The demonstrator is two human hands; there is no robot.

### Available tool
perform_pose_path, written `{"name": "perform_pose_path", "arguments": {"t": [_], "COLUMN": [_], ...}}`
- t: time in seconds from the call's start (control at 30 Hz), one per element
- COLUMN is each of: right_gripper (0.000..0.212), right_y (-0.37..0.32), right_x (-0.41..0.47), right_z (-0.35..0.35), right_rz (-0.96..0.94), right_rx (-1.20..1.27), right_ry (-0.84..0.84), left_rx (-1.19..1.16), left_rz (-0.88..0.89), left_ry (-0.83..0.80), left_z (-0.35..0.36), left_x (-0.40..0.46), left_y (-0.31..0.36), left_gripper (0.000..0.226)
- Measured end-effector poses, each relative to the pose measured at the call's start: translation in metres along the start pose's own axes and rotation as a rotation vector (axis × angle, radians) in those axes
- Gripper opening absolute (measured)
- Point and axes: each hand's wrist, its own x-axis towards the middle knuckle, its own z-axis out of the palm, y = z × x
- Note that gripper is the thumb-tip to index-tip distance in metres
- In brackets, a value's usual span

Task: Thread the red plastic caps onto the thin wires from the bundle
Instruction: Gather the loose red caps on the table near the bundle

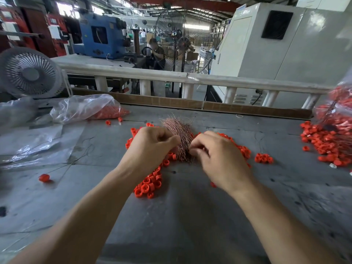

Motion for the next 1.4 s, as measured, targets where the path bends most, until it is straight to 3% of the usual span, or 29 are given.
{"name": "perform_pose_path", "arguments": {"t": [0.13, 0.43, 0.53, 0.63, 0.73, 0.93, 1.13, 1.4], "right_gripper": [0.007, 0.001, 0.010, 0.006, 0.005, 0.012, 0.020, 0.020], "right_y": [0.016, 0.019, 0.018, 0.016, 0.014, 0.013, 0.011, 0.008], "right_x": [0.002, 0.003, 0.002, 0.001, 0.001, 0.001, 0.001, 0.005], "right_z": [-0.010, -0.009, -0.009, -0.007, -0.001, 0.011, 0.015, 0.020], "right_rz": [0.187, 0.237, 0.287, 0.284, 0.276, 0.267, 0.215, 0.230], "right_rx": [-0.064, 0.055, 0.121, 0.128, 0.080, -0.015, -0.117, -0.112], "right_ry": [0.171, 0.204, 0.218, 0.202, 0.165, 0.089, 0.043, 0.043], "left_rx": [-0.001, -0.037, -0.398, -0.990, -1.237, -0.918, -0.235, -0.071], "left_rz": [-0.004, -0.053, -0.206, -0.363, -0.427, -0.402, -0.071, 0.015], "left_ry": [-0.084, -0.115, 0.043, 0.263, 0.255, 0.068, 0.079, 0.039], "left_z": [0.004, 0.003, 0.000, -0.008, -0.008, 0.000, 0.012, 0.019], "left_x": [-0.001, 0.000, 0.001, 0.005, 0.009, 0.005, 0.000, 0.001], "left_y": [0.000, -0.005, -0.002, 0.001, 0.001, 0.001, -0.008, -0.015], "left_gripper": [0.024, 0.025, 0.025, 0.022, 0.031, 0.027, 0.021, 0.018]}}
